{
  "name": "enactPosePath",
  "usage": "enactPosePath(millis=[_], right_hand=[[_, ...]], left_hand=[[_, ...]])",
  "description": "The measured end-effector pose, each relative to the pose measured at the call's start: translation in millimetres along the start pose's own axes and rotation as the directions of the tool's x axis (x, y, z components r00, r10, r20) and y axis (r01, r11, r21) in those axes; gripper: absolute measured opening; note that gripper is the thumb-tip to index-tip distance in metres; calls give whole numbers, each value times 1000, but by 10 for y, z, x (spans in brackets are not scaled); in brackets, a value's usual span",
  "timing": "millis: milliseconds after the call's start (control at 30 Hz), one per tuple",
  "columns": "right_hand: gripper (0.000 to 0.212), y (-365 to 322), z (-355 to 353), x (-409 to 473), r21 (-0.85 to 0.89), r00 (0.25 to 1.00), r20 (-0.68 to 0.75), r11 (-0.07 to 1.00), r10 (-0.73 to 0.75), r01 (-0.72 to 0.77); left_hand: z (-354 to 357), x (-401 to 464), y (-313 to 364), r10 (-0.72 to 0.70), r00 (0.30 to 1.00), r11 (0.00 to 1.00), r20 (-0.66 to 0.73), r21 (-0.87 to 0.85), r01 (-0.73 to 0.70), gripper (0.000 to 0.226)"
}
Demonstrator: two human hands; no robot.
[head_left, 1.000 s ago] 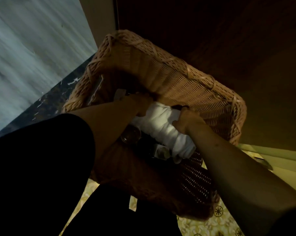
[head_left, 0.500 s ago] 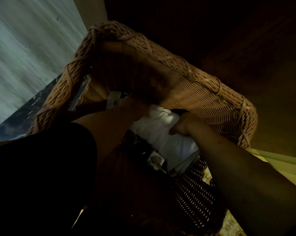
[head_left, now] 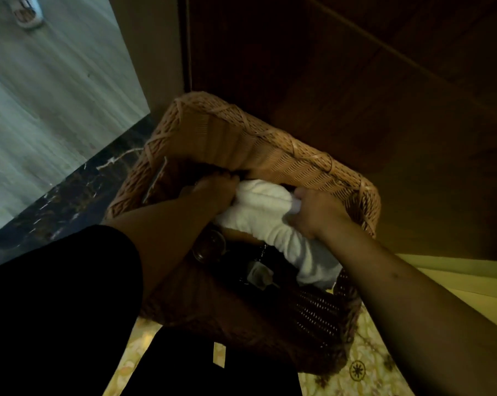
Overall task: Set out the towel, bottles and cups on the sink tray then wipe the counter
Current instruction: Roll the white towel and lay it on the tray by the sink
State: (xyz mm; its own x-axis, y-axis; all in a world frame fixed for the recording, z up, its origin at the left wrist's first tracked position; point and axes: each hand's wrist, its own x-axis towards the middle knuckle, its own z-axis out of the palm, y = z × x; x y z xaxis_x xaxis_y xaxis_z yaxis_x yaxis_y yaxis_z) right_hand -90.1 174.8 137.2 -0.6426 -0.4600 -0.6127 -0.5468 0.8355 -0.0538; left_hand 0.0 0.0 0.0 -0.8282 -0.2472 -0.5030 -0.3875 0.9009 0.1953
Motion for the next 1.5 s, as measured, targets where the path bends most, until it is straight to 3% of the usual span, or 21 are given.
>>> enactPosePath(millis=[167,233,267,300,433,633,833,967,1067,1300,1400,1500], right_hand=[[60,-65,-417,-530,-122,990,-130,992,-48,32],[61,-57,-566,-663,-158,988,-134,986,-75,53],[60,-18,-691,-883,-162,979,-180,984,-97,68],[58,5,-840,-1102,-177,967,-221,980,-129,90],[31,30,-1081,-1362,-209,947,-250,966,-204,153],[25,320,-1451,-2008,-305,852,-351,908,-389,289],[22,832,-1634,-2511,-340,723,-404,826,-561,450],[18,1002,-1691,-2802,-307,641,-404,757,-653,577],[16,952,-1694,-3040,-234,575,-395,683,-717,692],[17,325,-1450,-3543,-150,369,-308,427,-877,892],[16,-143,-1151,-3773,-150,244,-228,282,-943,948],[16,-749,-702,-4111,-167,103,-102,119,-989,979]], left_hand=[[-126,-290,140,64,997,985,-44,-158,-70,71],[-172,-335,153,86,990,958,-116,-264,-114,72],[-284,-486,199,82,973,946,-214,-291,-144,75],[-435,-659,252,102,955,942,-278,-281,-182,79],[-542,-806,267,115,949,900,-295,-373,-225,91],[-863,-1347,569,45,897,883,-440,-402,-242,52],[-1016,-2154,1049,-38,794,886,-607,-387,-254,61],[-1046,-2862,1258,-141,745,915,-652,-373,-153,44],[-1018,-3509,1340,-207,671,923,-712,-370,-108,38],[-680,-5212,1324,-417,533,896,-736,-432,104,40],[-339,-5951,1334,-548,480,829,-685,-523,201,37],[197,-6783,1383,-698,380,714,-606,-628,310,30]])
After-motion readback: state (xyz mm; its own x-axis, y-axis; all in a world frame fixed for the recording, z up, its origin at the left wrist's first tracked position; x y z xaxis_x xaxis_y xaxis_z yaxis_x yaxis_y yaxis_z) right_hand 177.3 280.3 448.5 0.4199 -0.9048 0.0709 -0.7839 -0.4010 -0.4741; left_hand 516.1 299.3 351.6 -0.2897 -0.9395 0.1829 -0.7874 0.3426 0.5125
